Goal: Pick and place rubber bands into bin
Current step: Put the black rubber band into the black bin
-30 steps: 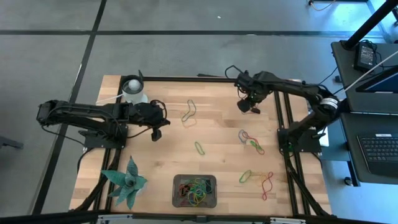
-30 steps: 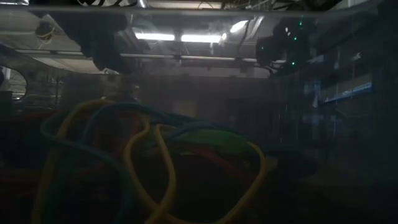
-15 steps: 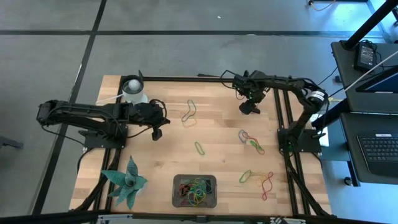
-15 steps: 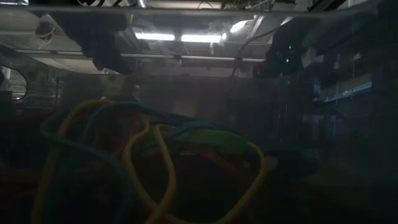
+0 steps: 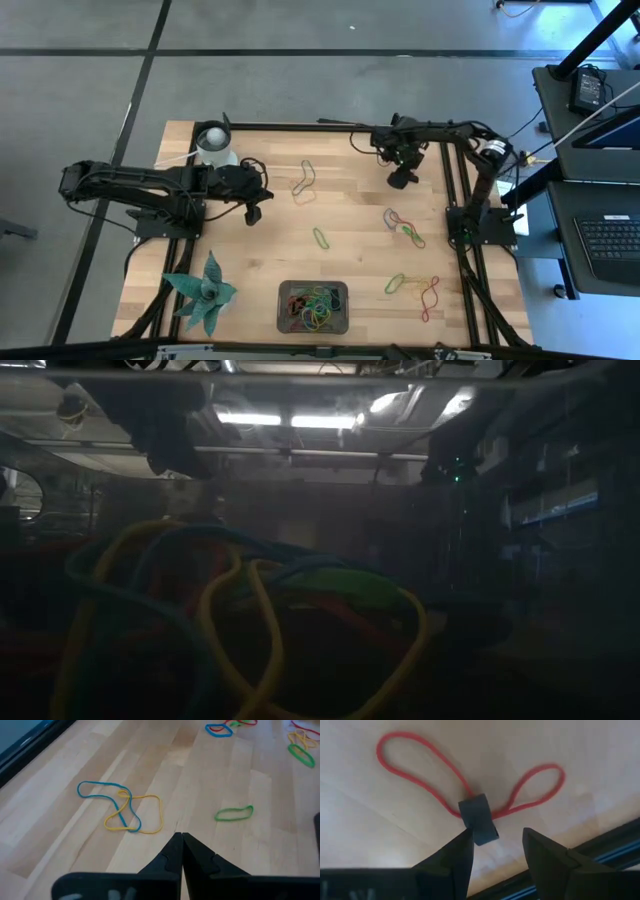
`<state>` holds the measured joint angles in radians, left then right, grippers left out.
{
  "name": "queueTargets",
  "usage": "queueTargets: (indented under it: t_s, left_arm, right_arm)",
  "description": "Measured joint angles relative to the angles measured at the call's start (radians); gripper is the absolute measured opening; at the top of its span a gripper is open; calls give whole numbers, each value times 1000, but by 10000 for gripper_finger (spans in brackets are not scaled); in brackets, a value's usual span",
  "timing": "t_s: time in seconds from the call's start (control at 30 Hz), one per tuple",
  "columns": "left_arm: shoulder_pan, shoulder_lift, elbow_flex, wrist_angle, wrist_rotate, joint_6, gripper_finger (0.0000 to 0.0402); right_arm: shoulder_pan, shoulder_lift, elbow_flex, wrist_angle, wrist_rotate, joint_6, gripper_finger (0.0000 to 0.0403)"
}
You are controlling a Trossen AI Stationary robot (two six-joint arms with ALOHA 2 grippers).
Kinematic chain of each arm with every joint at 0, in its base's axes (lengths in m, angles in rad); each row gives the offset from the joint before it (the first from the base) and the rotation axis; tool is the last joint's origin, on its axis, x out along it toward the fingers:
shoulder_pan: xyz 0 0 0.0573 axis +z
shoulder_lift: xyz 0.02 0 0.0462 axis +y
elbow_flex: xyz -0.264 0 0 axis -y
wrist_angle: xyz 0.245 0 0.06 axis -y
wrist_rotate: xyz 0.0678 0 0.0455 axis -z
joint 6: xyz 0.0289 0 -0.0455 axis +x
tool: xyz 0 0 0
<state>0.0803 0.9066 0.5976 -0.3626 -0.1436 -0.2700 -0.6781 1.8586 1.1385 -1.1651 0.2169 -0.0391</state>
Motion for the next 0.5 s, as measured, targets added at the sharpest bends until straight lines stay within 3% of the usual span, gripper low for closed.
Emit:
queueTargets:
  t_s: [0.3,0.5]
  left_arm:
    - [0,0,0,0,0,1,2]
    - [0,0,0,0,0,-5,2]
  right_arm:
    - [0,88,0,-5,-2,-23,169]
    - [0,89,0,-26,-53,-23,123]
